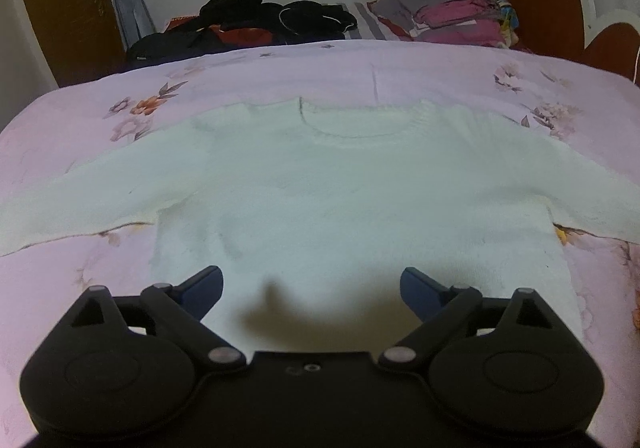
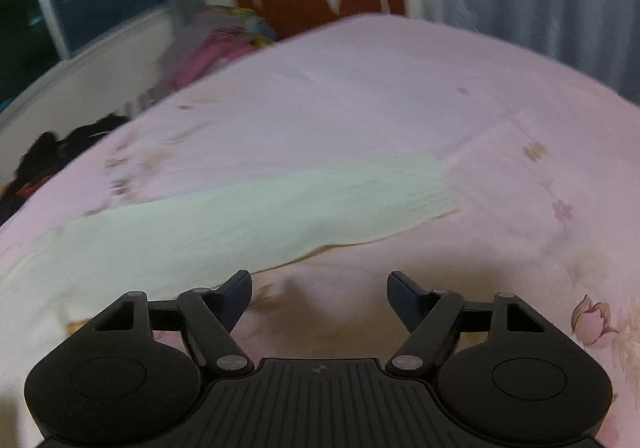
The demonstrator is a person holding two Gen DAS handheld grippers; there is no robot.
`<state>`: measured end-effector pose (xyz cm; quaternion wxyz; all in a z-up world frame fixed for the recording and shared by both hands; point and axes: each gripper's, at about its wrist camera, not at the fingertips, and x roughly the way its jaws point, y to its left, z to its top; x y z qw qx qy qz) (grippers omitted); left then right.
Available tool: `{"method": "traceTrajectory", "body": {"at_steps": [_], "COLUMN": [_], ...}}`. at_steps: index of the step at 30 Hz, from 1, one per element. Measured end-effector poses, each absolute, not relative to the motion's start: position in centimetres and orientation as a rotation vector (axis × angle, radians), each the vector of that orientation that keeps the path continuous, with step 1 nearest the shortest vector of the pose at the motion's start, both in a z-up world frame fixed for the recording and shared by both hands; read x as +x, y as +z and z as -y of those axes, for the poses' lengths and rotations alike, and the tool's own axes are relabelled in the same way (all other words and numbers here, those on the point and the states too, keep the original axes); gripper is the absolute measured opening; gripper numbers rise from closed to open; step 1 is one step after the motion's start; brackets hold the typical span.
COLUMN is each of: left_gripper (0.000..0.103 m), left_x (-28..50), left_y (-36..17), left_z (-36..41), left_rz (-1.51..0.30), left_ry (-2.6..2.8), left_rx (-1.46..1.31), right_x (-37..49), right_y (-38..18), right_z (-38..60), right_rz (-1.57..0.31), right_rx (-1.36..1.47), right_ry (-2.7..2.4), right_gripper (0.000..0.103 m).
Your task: Fold small clothes
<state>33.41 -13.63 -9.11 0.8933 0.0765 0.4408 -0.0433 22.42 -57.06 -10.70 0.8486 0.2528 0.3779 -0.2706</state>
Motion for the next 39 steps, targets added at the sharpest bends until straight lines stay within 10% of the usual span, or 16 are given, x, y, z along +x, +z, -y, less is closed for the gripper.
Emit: {"method": "traceTrajectory", "body": {"at_steps": [9, 13, 16, 39], "left_gripper": [0.093, 0.09, 0.082, 0.08], "left_x": [35.2, 35.8, 36.0, 36.2], "left_y": [-10.2, -10.6, -10.6, -7.8], "left_z": [14.6, 14.4, 14.3, 2.1], "left_rz": [-0.932, -0.94, -0.944, -0.869], "left_ry": [-0.044, -0.036, -0.039, -0.046], "left_rx": [0.204, 0.208, 0.207, 0.123], "right_x": [24.3, 24.5, 24.1, 37.0], "right_y": [-12.6, -12.6, -12.6, -4.9], "right_z": [61.4, 61.8, 61.7, 32.5], "right_rz": [-0.749, -0.733, -0.713, -0.602], "right_rx": [0.612, 0.578, 0.571, 0.416], "right_ry": [-0.632, -0.658, -0.654, -0.041], "right_gripper": [0.075, 0.019, 0.008, 0.007]}}
